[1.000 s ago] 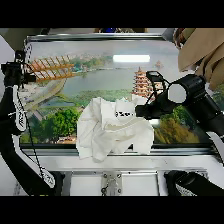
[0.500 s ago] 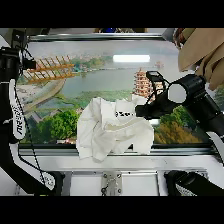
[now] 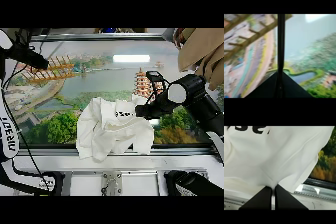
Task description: Fold the clothes and pants, and hang the long-sleeved shirts on hangers.
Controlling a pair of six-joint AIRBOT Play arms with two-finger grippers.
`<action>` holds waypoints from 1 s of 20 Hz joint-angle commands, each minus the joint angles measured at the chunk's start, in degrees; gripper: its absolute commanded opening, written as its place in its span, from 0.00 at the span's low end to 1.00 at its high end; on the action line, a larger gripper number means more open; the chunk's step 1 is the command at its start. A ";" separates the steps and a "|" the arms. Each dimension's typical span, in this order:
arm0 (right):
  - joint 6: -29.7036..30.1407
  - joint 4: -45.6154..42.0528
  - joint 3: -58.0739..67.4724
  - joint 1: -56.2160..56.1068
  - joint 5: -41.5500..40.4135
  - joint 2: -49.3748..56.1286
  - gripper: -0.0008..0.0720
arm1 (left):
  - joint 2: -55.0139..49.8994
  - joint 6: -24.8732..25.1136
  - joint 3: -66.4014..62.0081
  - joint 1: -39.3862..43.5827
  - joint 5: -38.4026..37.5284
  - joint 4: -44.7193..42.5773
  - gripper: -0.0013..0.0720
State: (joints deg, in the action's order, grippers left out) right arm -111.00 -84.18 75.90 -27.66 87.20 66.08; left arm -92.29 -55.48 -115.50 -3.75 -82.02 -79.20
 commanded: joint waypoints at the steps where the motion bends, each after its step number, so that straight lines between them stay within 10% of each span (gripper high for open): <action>1: -0.02 0.02 -0.02 -0.04 0.04 0.02 0.04 | 1.77 12.44 0.00 -2.71 -17.99 29.44 0.04; 6: -0.02 0.00 -0.02 -0.04 0.02 0.02 0.04 | 2.19 12.44 1.38 -4.22 -22.86 33.68 0.04; 10: -0.02 0.00 -0.02 -0.04 0.02 0.02 0.04 | 2.10 29.44 1.42 -3.96 -22.99 33.79 0.04; 20: -0.02 0.00 -0.02 -0.04 0.04 0.02 0.04 | 5.86 37.66 9.92 -4.87 -22.95 33.77 0.04</action>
State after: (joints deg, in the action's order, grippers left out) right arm -111.00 -84.18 75.90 -27.66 87.22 66.08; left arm -88.77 -21.89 -110.85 -8.56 -104.81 -45.28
